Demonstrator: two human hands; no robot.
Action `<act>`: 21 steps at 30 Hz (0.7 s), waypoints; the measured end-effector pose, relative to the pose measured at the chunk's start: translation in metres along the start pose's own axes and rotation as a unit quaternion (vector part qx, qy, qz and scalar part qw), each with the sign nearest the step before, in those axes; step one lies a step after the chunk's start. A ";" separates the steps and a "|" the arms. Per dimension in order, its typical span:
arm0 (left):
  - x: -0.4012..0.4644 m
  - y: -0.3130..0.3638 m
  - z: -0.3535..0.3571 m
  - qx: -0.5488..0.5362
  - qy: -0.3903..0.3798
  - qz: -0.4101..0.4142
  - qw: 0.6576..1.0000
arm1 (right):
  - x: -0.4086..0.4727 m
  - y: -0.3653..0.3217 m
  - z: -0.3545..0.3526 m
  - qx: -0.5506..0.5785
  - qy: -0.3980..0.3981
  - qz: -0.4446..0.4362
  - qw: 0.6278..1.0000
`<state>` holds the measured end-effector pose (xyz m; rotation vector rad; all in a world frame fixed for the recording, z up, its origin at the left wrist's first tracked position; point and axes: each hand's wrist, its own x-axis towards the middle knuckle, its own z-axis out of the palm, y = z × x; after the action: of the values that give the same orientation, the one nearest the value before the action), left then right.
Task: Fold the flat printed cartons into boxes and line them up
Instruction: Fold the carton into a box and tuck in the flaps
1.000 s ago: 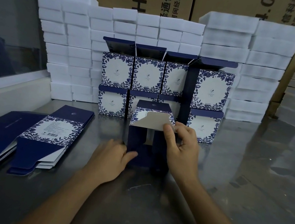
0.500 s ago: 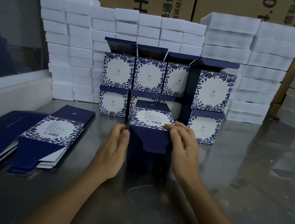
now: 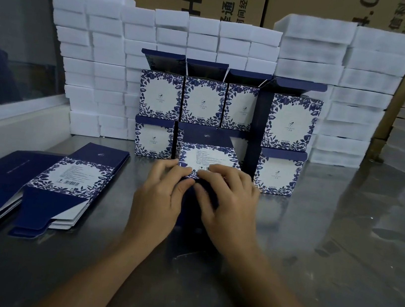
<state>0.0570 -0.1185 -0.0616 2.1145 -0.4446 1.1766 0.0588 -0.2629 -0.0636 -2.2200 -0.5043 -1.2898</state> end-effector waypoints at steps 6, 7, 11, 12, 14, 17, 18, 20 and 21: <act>0.002 0.000 -0.001 0.021 0.015 0.028 0.999 | 0.001 0.002 0.003 0.001 0.034 -0.007 0.999; 0.002 -0.001 0.000 0.016 0.013 0.022 1.000 | 0.001 0.003 0.004 0.007 0.034 -0.007 0.999; 0.004 -0.007 0.000 -0.019 0.015 -0.008 1.000 | 0.002 0.013 0.004 0.063 0.040 -0.005 0.997; 0.005 -0.008 -0.001 -0.028 0.014 -0.013 0.999 | 0.002 0.016 0.003 0.070 0.045 -0.005 0.997; 0.006 -0.011 -0.001 -0.034 0.017 -0.011 0.999 | 0.003 0.019 0.001 0.071 0.058 -0.010 0.996; 0.006 -0.009 -0.001 -0.033 0.016 -0.007 0.999 | 0.004 0.018 0.002 0.073 0.068 -0.003 0.995; 0.006 -0.009 -0.001 -0.035 0.015 -0.008 0.999 | 0.005 0.017 0.003 0.074 0.069 0.001 0.995; 0.006 -0.010 -0.001 -0.038 0.018 -0.012 0.999 | 0.003 0.017 0.002 0.077 0.066 0.011 0.995; 0.006 -0.012 -0.001 -0.041 0.020 -0.015 0.999 | 0.002 0.018 0.002 0.085 0.065 0.023 0.994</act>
<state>0.0664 -0.1092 -0.0608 2.0171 -0.4343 1.1612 0.0709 -0.2761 -0.0670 -1.9836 -0.4902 -1.3063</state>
